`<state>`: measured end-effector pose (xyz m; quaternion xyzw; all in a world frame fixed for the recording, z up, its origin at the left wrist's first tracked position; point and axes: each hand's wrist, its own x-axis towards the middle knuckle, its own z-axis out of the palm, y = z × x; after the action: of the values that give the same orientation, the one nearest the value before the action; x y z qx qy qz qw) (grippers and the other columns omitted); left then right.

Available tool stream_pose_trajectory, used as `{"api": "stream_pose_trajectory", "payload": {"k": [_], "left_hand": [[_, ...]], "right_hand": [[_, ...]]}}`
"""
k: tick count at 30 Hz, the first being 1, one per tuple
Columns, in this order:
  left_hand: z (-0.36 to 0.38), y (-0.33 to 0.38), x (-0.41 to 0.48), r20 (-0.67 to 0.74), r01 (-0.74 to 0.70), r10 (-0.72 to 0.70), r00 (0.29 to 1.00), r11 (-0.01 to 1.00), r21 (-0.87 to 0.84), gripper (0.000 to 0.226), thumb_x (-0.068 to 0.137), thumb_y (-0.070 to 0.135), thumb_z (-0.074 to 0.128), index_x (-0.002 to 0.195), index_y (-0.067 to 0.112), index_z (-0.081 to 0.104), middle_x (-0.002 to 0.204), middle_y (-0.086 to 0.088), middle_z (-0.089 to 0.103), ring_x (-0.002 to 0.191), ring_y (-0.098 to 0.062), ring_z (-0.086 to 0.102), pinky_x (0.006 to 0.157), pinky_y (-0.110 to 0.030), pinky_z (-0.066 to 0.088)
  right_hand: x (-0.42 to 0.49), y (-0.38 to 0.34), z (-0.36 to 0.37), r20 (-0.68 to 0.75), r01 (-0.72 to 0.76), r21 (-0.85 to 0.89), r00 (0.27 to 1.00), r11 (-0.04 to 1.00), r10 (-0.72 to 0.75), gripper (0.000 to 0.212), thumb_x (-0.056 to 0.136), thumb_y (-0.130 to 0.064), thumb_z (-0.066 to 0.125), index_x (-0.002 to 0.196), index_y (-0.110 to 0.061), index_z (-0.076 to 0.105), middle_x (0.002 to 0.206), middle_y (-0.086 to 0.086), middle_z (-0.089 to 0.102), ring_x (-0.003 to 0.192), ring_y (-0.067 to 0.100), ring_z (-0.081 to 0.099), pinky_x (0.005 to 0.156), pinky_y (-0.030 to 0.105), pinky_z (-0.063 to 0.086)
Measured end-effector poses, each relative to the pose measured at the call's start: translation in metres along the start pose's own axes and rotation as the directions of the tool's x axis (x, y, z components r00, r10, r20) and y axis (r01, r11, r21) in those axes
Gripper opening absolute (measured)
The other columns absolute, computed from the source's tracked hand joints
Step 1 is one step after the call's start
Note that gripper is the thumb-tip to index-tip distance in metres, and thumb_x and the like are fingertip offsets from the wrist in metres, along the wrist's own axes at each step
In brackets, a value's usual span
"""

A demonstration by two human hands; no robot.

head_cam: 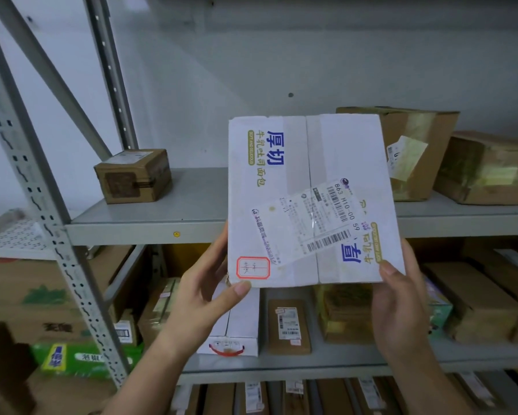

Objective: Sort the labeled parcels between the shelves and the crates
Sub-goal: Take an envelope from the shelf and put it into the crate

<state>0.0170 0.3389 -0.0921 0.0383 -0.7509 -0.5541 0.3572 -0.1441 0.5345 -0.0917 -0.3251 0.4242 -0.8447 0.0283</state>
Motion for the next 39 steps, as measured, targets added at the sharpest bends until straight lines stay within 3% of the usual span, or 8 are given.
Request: {"api": "stream_pose_trajectory", "payload": {"k": [8,17,20,22,26,32,36,39], "left_hand": [[-0.003,-0.008,0.001,-0.001,-0.010,0.010,1.000,1.000,-0.012,0.084,0.079,0.030,0.071,0.154,0.013,0.035,0.147,0.000,0.057,0.136,-0.020,0.053,0.109,-0.042,0.046],[0.018,0.003,0.022,0.072,-0.018,0.021,0.997,0.999,-0.034,0.096,0.075,0.061,0.077,0.152,0.016,0.041,0.144,0.006,0.059,0.135,-0.016,0.054,0.107,-0.035,0.048],[0.028,0.014,0.039,0.135,-0.019,0.023,0.991,0.999,-0.029,0.097,0.071,0.066,0.076,0.150,0.021,0.044,0.139,0.010,0.062,0.132,-0.014,0.057,0.103,-0.025,0.050],[0.036,0.021,0.047,0.173,-0.008,0.015,0.985,0.999,-0.044,0.098,0.067,0.071,0.076,0.149,0.028,0.044,0.137,0.015,0.064,0.130,-0.011,0.058,0.098,-0.019,0.051],[0.066,0.025,0.051,0.235,0.016,0.003,0.972,0.997,-0.080,0.099,0.061,0.075,0.076,0.146,0.033,0.046,0.129,0.021,0.067,0.123,-0.001,0.061,0.086,-0.009,0.051],[0.132,0.009,0.056,0.355,0.135,-0.069,0.932,0.977,-0.165,0.061,0.076,0.033,0.068,0.133,0.040,0.051,0.115,0.027,0.071,0.113,0.007,0.063,0.074,-0.008,0.053],[0.179,0.007,0.061,0.501,0.211,-0.080,0.862,0.954,-0.211,0.090,0.056,0.073,0.080,0.136,0.045,0.051,0.122,0.024,0.069,0.117,0.005,0.061,0.073,-0.011,0.055],[0.223,0.003,0.064,0.599,0.256,-0.081,0.796,0.943,-0.213,0.097,0.051,0.076,0.080,0.139,0.045,0.049,0.128,0.022,0.067,0.120,0.002,0.062,0.081,-0.014,0.056]], "right_hand": [[-0.001,0.004,-0.004,0.008,-0.014,-0.034,1.000,0.999,0.014,0.048,0.087,-0.013,0.045,0.134,-0.020,0.054,0.125,0.004,0.068,0.118,0.023,0.063,0.092,0.029,0.055],[0.001,-0.010,-0.033,-0.034,-0.027,-0.179,0.999,0.984,0.022,0.053,0.089,-0.021,0.049,0.142,-0.025,0.050,0.133,0.005,0.064,0.124,0.026,0.060,0.097,0.040,0.053],[0.003,-0.029,-0.044,-0.057,-0.026,-0.268,0.998,0.963,0.011,0.050,0.088,-0.042,0.062,0.137,-0.034,0.054,0.130,0.000,0.066,0.120,0.021,0.063,0.090,0.031,0.056],[0.003,-0.042,-0.051,-0.078,-0.042,-0.312,0.997,0.949,0.019,0.064,0.079,-0.062,0.070,0.136,-0.037,0.055,0.130,-0.002,0.066,0.121,0.019,0.062,0.090,0.031,0.056],[-0.006,-0.064,-0.070,-0.153,-0.055,-0.333,0.988,0.941,0.004,0.078,0.070,-0.069,0.074,0.137,-0.033,0.056,0.133,0.001,0.065,0.123,0.021,0.061,0.093,0.041,0.055],[-0.029,-0.088,-0.116,-0.340,-0.126,-0.423,0.940,0.898,-0.029,0.079,0.065,-0.074,0.073,0.132,-0.034,0.060,0.129,-0.002,0.067,0.117,0.018,0.065,0.089,0.035,0.059],[-0.045,-0.109,-0.149,-0.449,-0.166,-0.426,0.892,0.889,-0.048,0.087,0.056,-0.077,0.076,0.129,-0.032,0.061,0.119,-0.005,0.072,0.105,0.012,0.070,0.074,0.020,0.059],[-0.057,-0.124,-0.183,-0.509,-0.184,-0.460,0.856,0.869,-0.088,0.067,0.073,-0.063,0.072,0.129,-0.029,0.061,0.117,-0.006,0.073,0.103,0.011,0.071,0.073,0.018,0.058]]}}
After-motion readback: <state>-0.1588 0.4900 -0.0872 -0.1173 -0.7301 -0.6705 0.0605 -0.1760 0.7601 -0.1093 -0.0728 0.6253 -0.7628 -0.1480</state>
